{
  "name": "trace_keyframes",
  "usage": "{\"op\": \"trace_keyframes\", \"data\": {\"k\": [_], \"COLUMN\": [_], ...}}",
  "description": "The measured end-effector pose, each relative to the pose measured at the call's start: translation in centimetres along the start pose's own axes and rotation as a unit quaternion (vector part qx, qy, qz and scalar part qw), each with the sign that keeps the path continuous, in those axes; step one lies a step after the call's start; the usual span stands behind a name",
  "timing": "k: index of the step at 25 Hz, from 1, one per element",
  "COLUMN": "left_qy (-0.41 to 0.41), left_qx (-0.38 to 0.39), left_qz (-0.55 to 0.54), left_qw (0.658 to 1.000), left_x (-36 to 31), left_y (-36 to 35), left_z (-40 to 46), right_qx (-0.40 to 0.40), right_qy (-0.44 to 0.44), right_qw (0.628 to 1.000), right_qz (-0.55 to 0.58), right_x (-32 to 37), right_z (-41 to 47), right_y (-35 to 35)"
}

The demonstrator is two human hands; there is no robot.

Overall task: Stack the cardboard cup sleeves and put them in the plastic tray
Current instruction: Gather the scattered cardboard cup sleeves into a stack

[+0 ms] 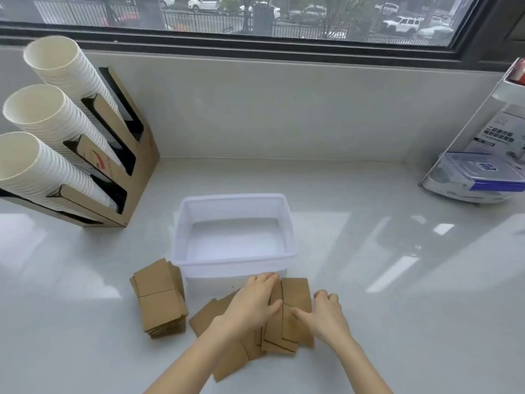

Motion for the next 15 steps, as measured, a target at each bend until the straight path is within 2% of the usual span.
{"op": "trace_keyframes", "data": {"k": [3, 9, 15], "left_qy": [-0.004, 0.013, 0.032], "left_qx": [0.004, 0.02, -0.03], "left_qz": [0.029, 0.061, 0.0], "left_qw": [1.0, 0.998, 0.999], "left_x": [-0.5, -0.1, 0.6], "left_y": [-0.8, -1.7, -1.4], "left_z": [0.4, 1.0, 0.9], "right_qx": [-0.024, -0.024, -0.016], "right_qy": [0.004, 0.005, 0.005], "right_qw": [0.999, 1.0, 0.996], "right_qz": [-0.036, -0.005, 0.089], "right_x": [0.0, 0.3, 0.5], "right_z": [0.0, 0.6, 0.4], "right_y": [-0.6, -1.1, -1.4]}}
Point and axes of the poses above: each hand's wrist, its own z-axis towards the middle knuckle, its own y-axis out of the back of the hand, x = y × z, the point moved 2 cm from there along z, towards the middle knuckle, and after that the axes turned 14 degrees about -x, right-handed, at the moved point
